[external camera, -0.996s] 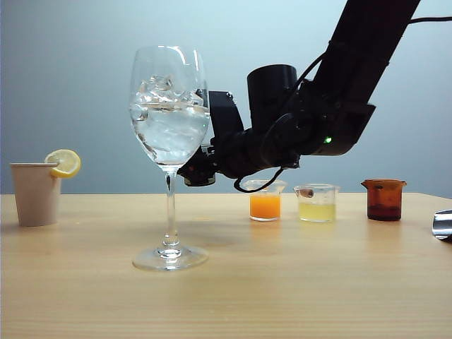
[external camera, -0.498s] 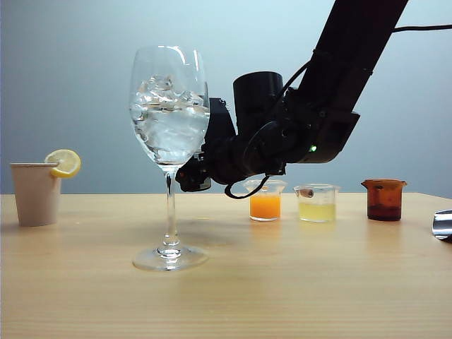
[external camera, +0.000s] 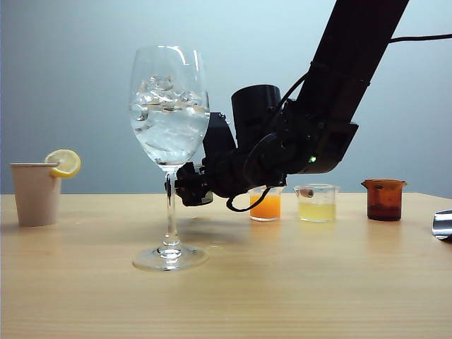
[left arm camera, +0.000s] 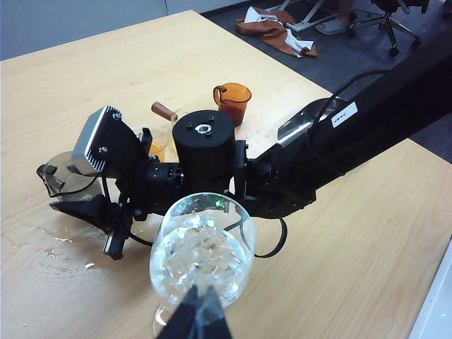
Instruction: Pick up the first measuring cup from the left, pour the coconut rum inside into the goblet, and finally put the measuring cup back in its original place.
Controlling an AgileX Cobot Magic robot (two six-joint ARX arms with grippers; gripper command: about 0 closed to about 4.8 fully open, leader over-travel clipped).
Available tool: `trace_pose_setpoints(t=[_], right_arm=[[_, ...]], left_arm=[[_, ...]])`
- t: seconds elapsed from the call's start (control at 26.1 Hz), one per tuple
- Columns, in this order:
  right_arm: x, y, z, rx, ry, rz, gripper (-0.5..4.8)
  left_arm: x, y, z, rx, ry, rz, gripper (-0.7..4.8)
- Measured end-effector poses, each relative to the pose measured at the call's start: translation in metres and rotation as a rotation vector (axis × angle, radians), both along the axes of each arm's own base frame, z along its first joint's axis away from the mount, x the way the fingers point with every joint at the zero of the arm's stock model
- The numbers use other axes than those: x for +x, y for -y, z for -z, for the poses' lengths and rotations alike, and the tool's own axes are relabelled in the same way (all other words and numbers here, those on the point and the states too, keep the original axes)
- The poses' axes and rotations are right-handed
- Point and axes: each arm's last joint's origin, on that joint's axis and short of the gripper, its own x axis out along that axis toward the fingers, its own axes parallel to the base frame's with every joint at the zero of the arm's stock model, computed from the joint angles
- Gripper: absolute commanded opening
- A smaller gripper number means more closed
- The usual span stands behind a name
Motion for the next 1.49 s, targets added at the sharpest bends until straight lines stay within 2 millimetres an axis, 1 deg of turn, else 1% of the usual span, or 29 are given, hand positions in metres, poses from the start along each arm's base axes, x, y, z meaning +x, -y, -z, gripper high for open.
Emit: trace_pose_setpoints(t=[0.15,0.27,0.34,0.73,0.84,0.96,1.07,1.46,1.49], right_arm=[[0.0005,-0.0001,0.0052,-0.001,-0.012,0.010,0.40],[0.0007,0.0000,0.0048,0.000,-0.011,0.014,0.41],[0.0008,0.0001,0.0050,-0.001,-0.011,0.015,0.55],[0.0019,0.0001,0.0035,0.020,-0.020,0.022,0.56],[0.0021,0.0003,0.0034,0.032,-0.028,0.035,0.98],[0.0041,0.0033,0.0035,0.048,-0.041,0.052,1.00],[0.0055,0.0052,0.0035,0.055,-0.046,0.060,1.17],[0.0058,0.0049,0.0048,0.054,-0.048,0.060,1.20],[0.0057,0.0048,0.0048,0.054,-0.048,0.059,1.54]], left_arm=[[0.0000,0.0000,0.0000,0.000,0.000,0.000,-0.06],[0.0000,0.0000,0.0000,0.000,0.000,0.000,-0.06],[0.0000,0.0000,0.0000,0.000,0.000,0.000,-0.06],[0.0000,0.0000,0.0000,0.000,0.000,0.000,-0.06],[0.0000,-0.0001,0.0000,0.000,0.000,0.000,-0.06],[0.0000,0.0000,0.0000,0.000,0.000,0.000,-0.06],[0.0000,0.0000,0.0000,0.000,0.000,0.000,-0.06],[0.0000,0.0000,0.0000,0.000,0.000,0.000,-0.06],[0.0000,0.0000,0.0000,0.000,0.000,0.000,-0.06]])
